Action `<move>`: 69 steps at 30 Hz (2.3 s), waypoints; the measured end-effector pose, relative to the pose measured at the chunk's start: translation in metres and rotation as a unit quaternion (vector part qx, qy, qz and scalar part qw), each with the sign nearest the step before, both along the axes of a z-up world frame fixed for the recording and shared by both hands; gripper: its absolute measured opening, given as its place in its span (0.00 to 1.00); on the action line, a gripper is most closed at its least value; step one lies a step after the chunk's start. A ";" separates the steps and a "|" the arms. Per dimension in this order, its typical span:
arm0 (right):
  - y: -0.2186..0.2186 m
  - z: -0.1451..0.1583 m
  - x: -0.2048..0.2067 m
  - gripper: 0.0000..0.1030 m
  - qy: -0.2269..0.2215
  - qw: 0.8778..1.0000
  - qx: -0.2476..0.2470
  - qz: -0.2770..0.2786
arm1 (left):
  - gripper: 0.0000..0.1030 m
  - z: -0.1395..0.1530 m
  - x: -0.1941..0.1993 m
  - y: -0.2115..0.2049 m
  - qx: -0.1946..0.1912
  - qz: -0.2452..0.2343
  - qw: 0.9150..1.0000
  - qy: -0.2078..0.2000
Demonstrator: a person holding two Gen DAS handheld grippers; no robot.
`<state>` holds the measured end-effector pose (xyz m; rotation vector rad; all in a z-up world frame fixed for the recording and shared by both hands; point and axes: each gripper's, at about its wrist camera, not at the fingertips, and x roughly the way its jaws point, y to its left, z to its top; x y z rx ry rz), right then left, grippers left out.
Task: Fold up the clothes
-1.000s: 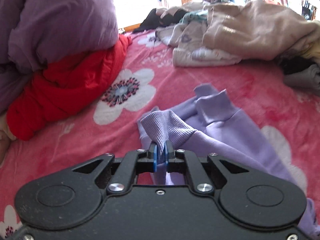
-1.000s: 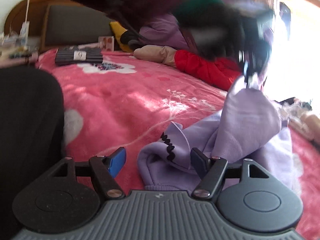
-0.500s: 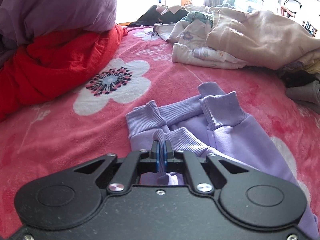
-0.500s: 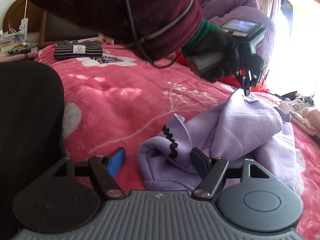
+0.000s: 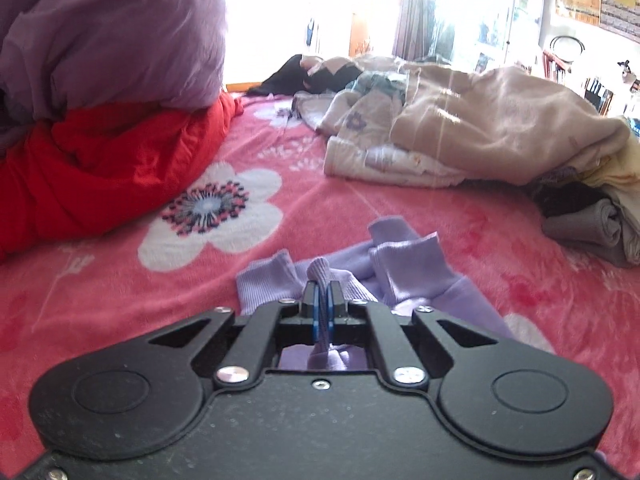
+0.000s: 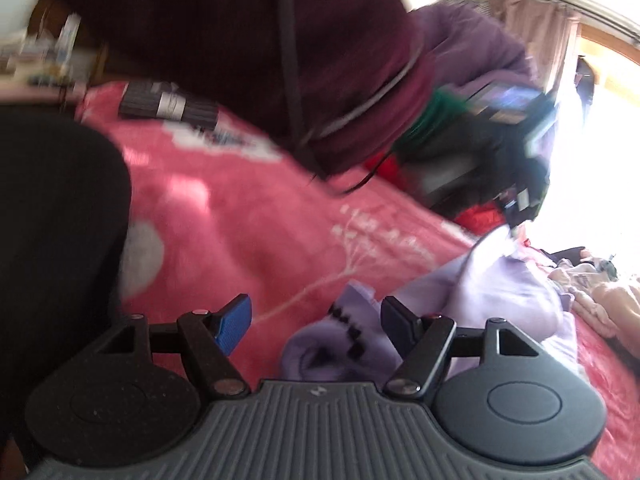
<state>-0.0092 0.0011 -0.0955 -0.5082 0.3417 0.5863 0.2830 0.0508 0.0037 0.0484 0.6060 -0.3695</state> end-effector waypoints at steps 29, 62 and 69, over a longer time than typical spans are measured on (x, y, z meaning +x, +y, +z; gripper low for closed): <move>0.001 -0.002 -0.004 0.71 -0.006 1.000 -0.006 -0.012 | 0.14 -0.051 0.038 -0.006 0.017 0.021 0.998 0.063; -0.146 0.068 0.080 0.46 0.079 0.956 0.206 -0.191 | 0.28 -0.023 -0.191 0.030 -0.060 -0.070 0.995 0.030; -0.128 0.051 0.164 0.43 0.156 0.952 0.176 -0.196 | 0.28 -0.060 -0.192 0.021 -0.038 -0.110 0.991 0.065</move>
